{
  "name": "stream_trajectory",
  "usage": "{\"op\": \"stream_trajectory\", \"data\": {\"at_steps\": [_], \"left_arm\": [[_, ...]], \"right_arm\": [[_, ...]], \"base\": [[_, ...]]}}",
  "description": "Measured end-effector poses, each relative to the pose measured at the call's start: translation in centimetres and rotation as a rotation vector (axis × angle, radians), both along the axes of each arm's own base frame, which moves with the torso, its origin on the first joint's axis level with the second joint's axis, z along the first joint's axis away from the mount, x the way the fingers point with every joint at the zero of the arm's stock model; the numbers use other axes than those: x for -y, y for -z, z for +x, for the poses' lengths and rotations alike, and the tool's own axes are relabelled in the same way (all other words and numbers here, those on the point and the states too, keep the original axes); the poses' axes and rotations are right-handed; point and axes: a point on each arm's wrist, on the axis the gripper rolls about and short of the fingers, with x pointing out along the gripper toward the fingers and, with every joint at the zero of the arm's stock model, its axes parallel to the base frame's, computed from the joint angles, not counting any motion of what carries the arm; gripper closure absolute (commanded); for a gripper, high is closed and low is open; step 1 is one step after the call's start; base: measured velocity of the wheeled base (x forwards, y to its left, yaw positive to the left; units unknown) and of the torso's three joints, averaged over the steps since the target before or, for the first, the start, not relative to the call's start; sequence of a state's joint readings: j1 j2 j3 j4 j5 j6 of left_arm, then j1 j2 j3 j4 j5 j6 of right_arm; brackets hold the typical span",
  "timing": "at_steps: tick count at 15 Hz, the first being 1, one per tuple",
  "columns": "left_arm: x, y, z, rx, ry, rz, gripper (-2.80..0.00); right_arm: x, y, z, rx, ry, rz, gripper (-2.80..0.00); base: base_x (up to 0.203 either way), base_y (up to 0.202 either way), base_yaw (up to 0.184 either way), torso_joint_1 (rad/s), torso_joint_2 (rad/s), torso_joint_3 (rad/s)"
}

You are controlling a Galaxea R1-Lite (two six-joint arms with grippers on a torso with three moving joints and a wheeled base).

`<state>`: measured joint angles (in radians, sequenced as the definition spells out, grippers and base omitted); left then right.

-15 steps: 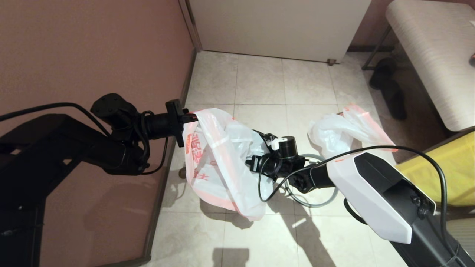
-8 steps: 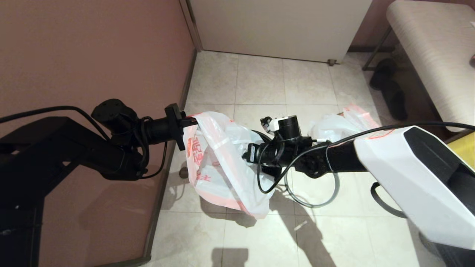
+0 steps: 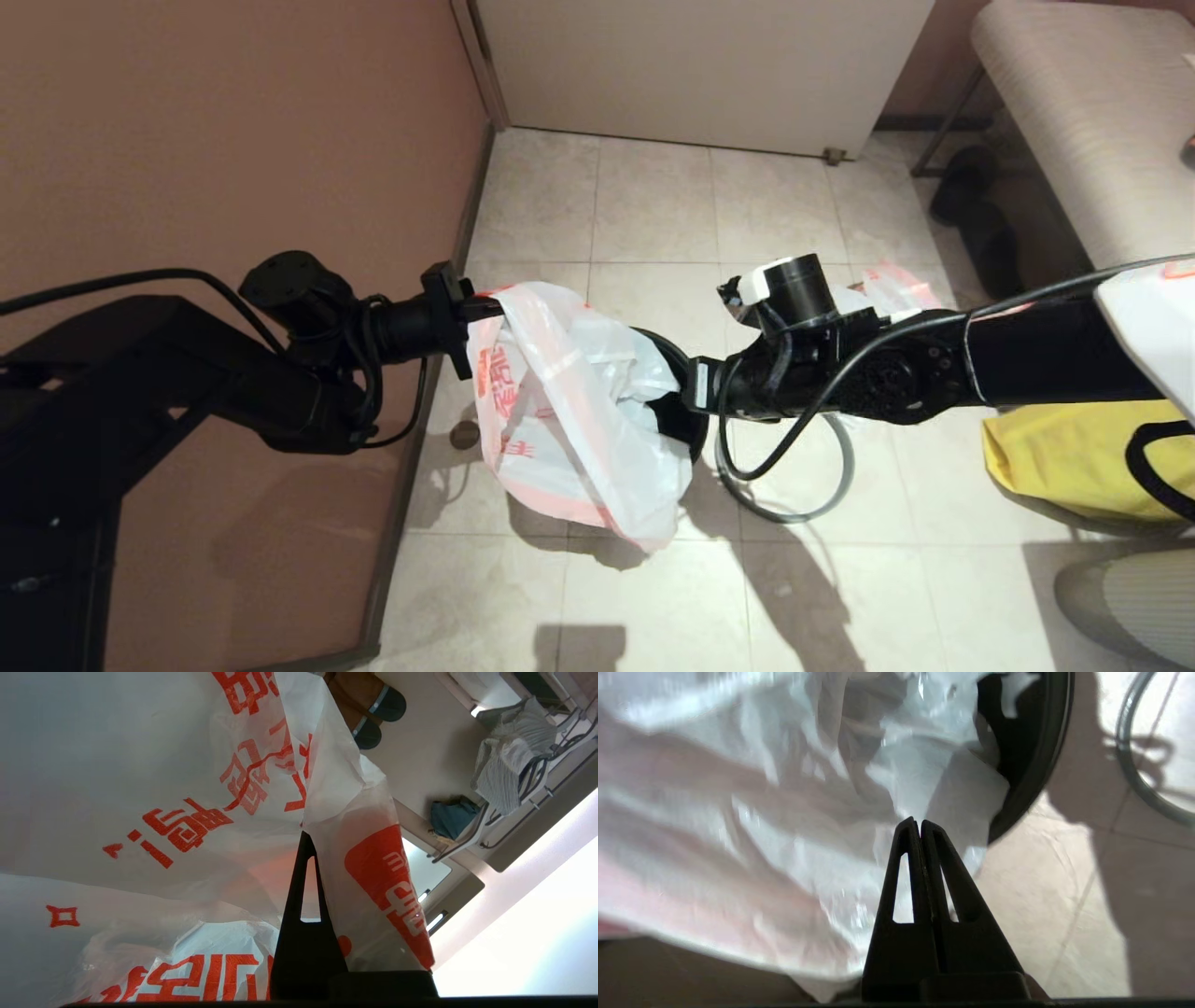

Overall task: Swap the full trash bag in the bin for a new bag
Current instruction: Put the new garbage bag on the trash can

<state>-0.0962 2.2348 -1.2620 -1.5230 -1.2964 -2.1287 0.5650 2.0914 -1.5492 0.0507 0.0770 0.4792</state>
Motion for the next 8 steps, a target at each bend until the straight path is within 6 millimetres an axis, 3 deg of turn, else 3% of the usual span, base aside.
{"op": "stream_trajectory", "data": {"at_steps": [1, 2, 8], "left_arm": [[0.1, 0.2, 0.2, -0.006, 0.002, 0.0, 0.0], [0.4, 0.4, 0.3, -0.008, 0.01, 0.001, 0.0], [1.1, 1.5, 1.1, -0.018, 0.029, 0.005, 0.0]], "right_arm": [[0.1, -0.3, -1.0, -0.018, -0.007, -0.036, 0.0], [0.1, -0.5, -1.9, -0.039, -0.019, -0.068, -2.8], [-0.9, -1.4, -3.7, -0.029, -0.133, -0.069, -2.8]], "base": [[0.0, 0.0, 0.0, 0.0, 0.0, 0.0], [0.0, 0.0, 0.0, 0.0, 0.0, 0.0], [0.0, 0.0, 0.0, 0.0, 0.0, 0.0]]}}
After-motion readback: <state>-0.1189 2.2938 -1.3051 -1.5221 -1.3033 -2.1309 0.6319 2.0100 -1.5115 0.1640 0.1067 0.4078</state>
